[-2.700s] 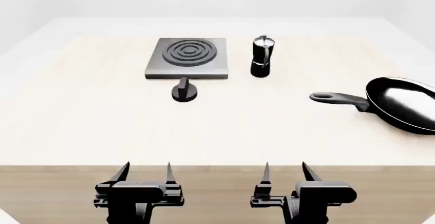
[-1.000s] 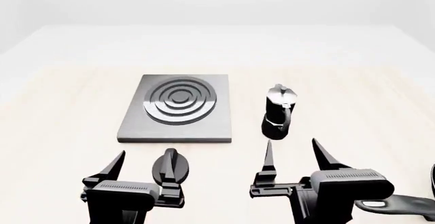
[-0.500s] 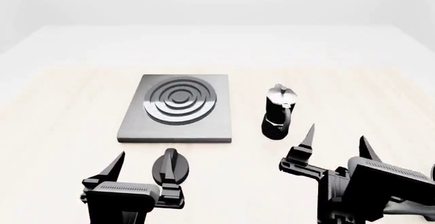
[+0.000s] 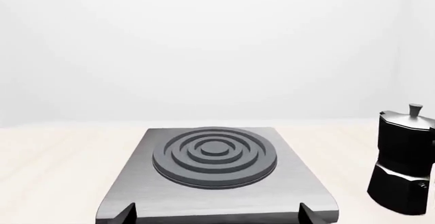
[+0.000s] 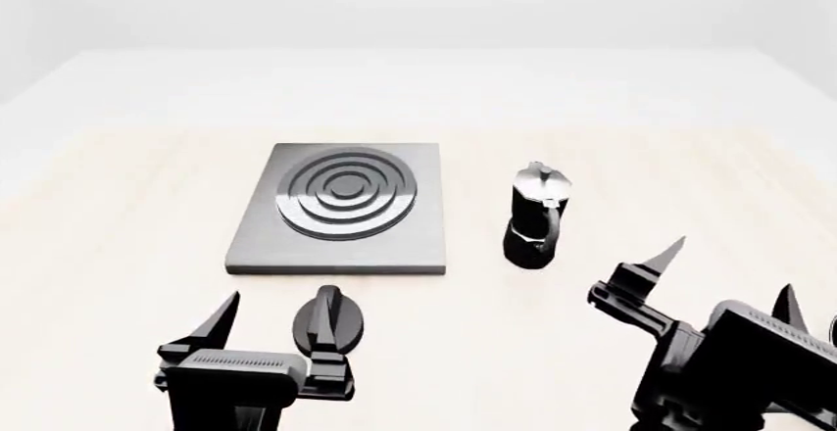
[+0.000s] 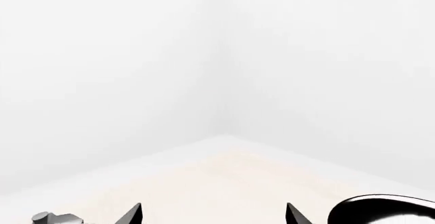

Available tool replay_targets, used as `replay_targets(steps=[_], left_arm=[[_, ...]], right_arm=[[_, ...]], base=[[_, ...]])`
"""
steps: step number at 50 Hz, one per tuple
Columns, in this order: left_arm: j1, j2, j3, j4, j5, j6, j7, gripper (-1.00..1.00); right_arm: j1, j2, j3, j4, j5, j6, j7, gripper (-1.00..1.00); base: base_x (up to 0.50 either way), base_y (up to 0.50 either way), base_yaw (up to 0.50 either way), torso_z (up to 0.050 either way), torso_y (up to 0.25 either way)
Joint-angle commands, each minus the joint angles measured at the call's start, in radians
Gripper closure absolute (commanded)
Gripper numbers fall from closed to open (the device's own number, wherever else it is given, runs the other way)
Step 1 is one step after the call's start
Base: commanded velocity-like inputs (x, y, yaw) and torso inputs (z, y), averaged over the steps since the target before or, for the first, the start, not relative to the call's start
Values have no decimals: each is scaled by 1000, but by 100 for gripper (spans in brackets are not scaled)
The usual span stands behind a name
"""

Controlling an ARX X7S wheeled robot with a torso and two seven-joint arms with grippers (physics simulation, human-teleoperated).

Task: Put the frying pan on the stove.

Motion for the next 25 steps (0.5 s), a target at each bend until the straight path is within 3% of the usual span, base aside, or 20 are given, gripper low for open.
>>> replay_targets(steps=[1, 12, 25], left_arm=[[-1, -6, 4, -1, -8, 3, -9, -100], [-1, -16, 14, 6, -14, 4, -18, -100], [-2, -31, 27, 9, -28, 9, -36, -100]], right_arm=[[21, -11, 6, 19, -24, -17, 127, -100], [45, -11, -26, 50, -85, -27, 267, -100], [53, -5, -26, 66, -20, -60, 319, -100]], base=[[0, 0, 0, 0, 0], [0, 0, 0, 0, 0], [0, 0, 0, 0, 0]])
